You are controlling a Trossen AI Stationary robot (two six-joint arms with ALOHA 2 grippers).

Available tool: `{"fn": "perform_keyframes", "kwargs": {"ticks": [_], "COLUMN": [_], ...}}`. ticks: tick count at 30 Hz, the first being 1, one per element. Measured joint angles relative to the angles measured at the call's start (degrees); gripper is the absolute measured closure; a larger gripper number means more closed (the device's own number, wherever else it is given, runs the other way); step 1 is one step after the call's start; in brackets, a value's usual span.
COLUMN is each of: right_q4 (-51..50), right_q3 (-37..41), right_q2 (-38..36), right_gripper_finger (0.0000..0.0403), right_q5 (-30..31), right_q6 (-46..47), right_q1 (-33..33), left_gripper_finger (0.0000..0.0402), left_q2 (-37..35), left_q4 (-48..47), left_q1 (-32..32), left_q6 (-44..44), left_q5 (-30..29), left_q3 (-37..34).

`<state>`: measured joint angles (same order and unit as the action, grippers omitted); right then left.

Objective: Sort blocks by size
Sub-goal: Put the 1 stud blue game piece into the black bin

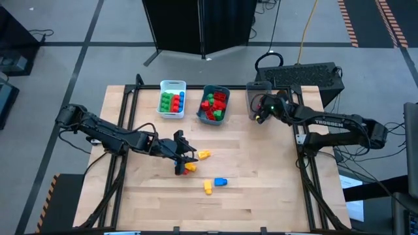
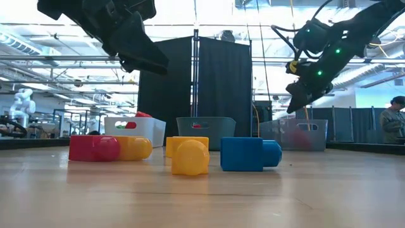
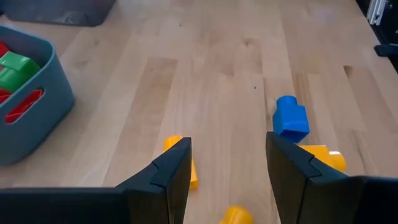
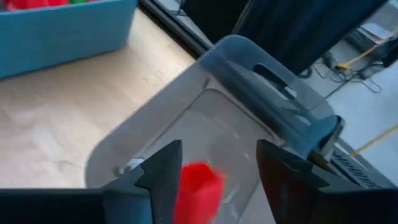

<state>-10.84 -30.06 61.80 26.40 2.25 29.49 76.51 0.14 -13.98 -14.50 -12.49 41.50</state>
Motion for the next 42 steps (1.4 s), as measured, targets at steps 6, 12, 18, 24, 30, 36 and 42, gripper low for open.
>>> {"fn": "perform_keyframes", "kwargs": {"ticks": [6,12,18,24,30,36,42], "right_q4": [0.94,6.48,10.16,12.70,16.03,25.81,36.12], "right_q3": [0.00,0.00,-0.02,-0.02,-0.04,-0.04,-0.04], "right_q2": [-0.33,-0.31,-0.31,-0.31,1.95,10.85,20.79], "right_gripper_finger": [0.0189,0.0186,0.0195,0.0209,0.0225,0.0232,0.0231], "right_q5": [-10.50,-13.29,-13.01,-13.03,-11.13,-11.28,-11.29], "right_q6": [1.58,3.69,8.76,12.78,16.93,17.95,16.27], "right_q1": [-1.22,-8.37,-16.56,-28.28,-39.91,-48.95,-54.49], "left_gripper_finger": [0.0242,0.0242,0.0242,0.0242,0.0242,0.0242,0.0242], "left_q2": [0.00,0.00,-0.02,0.36,3.74,10.13,16.21], "left_q4": [-0.14,-2.63,-1.46,-1.41,-0.27,5.21,11.19], "left_q1": [-0.15,-2.73,-6.02,-8.35,-9.91,-10.05,-10.05], "left_q6": [-2.43,-6.05,-6.21,-7.55,-9.16,-9.09,-7.33], "left_q5": [0.04,-0.18,-8.16,-7.25,-7.13,-7.08,-6.03], "left_q3": [0.00,0.00,0.00,0.00,0.00,0.00,0.00]}}
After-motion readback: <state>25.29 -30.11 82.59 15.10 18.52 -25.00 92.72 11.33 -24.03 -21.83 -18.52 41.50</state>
